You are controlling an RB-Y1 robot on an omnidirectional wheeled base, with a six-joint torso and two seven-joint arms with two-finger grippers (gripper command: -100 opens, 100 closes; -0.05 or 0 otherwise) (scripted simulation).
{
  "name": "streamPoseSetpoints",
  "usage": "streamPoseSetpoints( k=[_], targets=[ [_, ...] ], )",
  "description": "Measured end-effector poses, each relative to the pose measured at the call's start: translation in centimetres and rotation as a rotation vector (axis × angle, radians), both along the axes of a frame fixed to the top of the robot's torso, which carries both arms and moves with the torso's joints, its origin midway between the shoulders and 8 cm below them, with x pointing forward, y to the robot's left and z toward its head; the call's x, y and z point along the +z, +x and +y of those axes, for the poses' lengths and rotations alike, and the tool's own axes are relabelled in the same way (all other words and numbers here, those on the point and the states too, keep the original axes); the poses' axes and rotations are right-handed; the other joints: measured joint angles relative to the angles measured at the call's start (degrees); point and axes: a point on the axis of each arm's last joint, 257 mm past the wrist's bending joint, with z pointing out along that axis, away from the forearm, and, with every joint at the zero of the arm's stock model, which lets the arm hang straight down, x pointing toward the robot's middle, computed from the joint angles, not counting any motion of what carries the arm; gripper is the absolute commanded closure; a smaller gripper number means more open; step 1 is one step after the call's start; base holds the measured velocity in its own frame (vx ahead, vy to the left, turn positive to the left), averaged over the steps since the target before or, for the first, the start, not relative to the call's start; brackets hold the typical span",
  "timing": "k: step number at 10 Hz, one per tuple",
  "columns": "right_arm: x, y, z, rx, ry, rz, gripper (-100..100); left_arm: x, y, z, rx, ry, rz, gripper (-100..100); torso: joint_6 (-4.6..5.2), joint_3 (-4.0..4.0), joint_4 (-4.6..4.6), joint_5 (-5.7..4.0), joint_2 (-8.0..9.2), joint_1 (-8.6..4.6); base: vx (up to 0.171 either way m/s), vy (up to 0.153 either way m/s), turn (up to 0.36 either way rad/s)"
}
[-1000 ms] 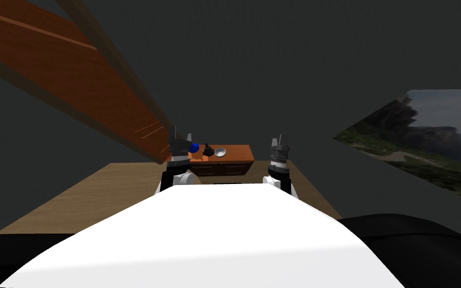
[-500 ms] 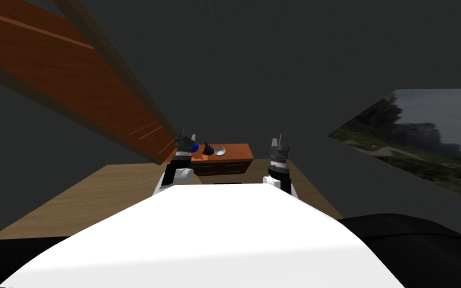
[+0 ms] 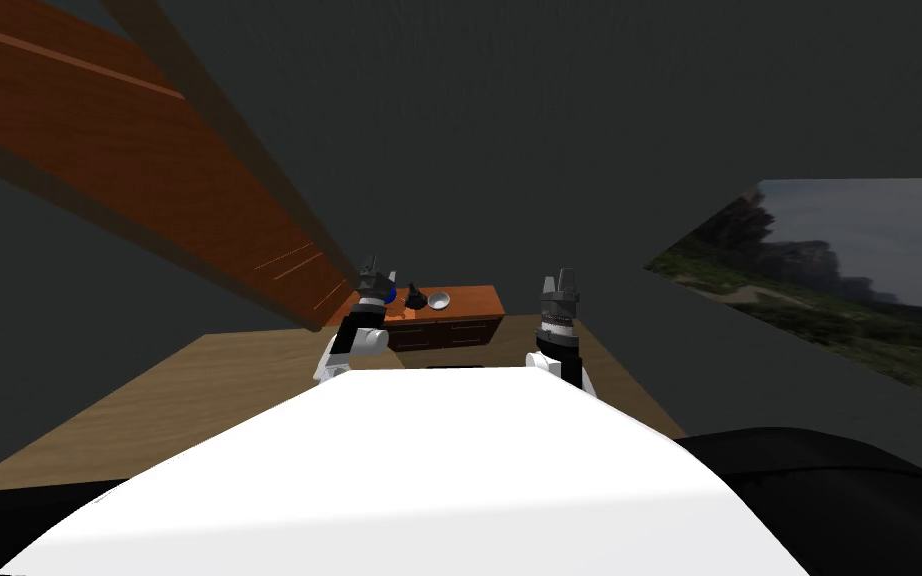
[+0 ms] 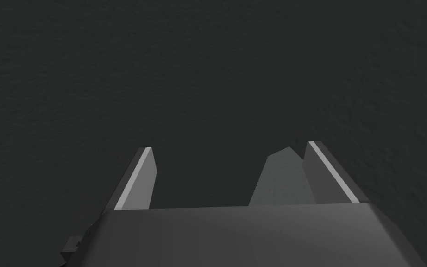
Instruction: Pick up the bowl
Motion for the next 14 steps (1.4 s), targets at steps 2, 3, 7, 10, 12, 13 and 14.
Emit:
streamPoseSetpoints(
  k=[2,3,7,10,12,13,14],
  targets=[
    [0.0,0.0,0.0,0.0,0.0,0.0,0,-1.3,1.3,0.7,0.0,-0.019,0.044,-100,0.0,-0.03,-0.01,-0.01,-0.05,-0.02,-0.019,0.008,-0.045],
    [0.0,0.0,0.0,0.0,0.0,0.0,0,-1.9,1.9,0.8,0.0,-0.03,0.067,-100,0.01,-0.04,-0.02,-0.01,-0.06,-0.02,-0.019,0.005,-0.032],
    [0.0,0.0,0.0,0.0,0.0,0.0,0,-4.1,4.3,1.5,0.002,-0.069,0.153,-100,0.01,-0.05,-0.02,-0.01,-0.08,-0.04,-0.018,0.004,-0.05],
    [0.0,0.0,0.0,0.0,0.0,0.0,0,-6.2,5.9,2.2,0.007,-0.098,0.229,-100,-0.01,-0.06,-0.02,-0.01,-0.1,-0.05,-0.01,0.0,-0.063],
    [0.0,0.0,0.0,0.0,0.0,0.0,0,-7.5,6.8,2.7,0.011,-0.118,0.279,-100,-0.01,-0.07,-0.03,-0.01,-0.11,-0.06,-0.005,-0.003,-0.055],
    [0.0,0.0,0.0,0.0,0.0,0.0,0,-8.2,7.4,3.0,0.014,-0.13,0.308,-100,0.0,-0.07,-0.03,-0.02,-0.13,-0.07,-0.002,-0.004,-0.045],
    [0.0,0.0,0.0,0.0,0.0,0.0,0,-9.0,7.9,3.1,0.016,-0.138,0.334,-100,-0.01,-0.08,-0.03,-0.02,-0.14,-0.07,0.0,-0.007,-0.081]
  ],
)
